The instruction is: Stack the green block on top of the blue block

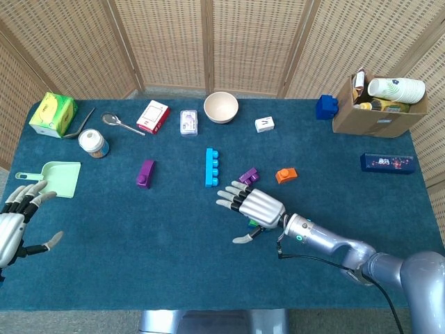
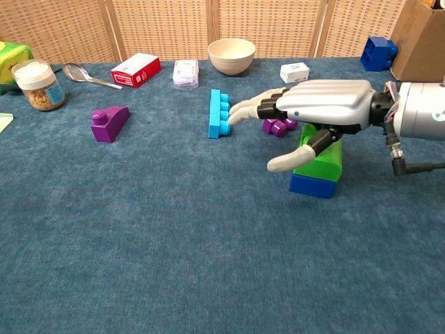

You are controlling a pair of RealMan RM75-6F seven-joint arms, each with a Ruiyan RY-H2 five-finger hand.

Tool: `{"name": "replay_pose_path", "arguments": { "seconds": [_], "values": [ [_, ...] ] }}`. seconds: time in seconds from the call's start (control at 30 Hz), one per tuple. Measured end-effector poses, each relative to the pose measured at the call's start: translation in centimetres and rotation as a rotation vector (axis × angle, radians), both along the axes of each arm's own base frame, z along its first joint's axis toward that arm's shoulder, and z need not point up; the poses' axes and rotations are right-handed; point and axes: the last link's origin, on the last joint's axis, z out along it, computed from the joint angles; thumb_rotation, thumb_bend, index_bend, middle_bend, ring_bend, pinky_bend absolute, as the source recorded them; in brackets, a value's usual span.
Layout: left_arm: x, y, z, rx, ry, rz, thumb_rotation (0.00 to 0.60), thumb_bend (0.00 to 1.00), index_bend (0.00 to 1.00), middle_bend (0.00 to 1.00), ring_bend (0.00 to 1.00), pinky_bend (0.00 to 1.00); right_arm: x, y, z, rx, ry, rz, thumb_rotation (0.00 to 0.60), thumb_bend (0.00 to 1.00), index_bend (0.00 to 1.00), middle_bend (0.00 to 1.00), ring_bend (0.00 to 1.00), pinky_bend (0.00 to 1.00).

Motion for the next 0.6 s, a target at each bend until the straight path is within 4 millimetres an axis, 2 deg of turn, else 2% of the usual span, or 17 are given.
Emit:
{"name": "replay_pose_path", "arguments": {
  "seconds": [0.6],
  "values": [
    [-0.1, -0.1, 0.0, -0.001, 0.000, 0.006, 0.495, 0.33, 0.16, 0.06, 0.00, 0.00, -0.5, 0.1, -1.1, -0.013, 0.007, -0.009, 0.057, 0.12, 0.01, 0.01, 0.00, 0.00]
  ]
}}
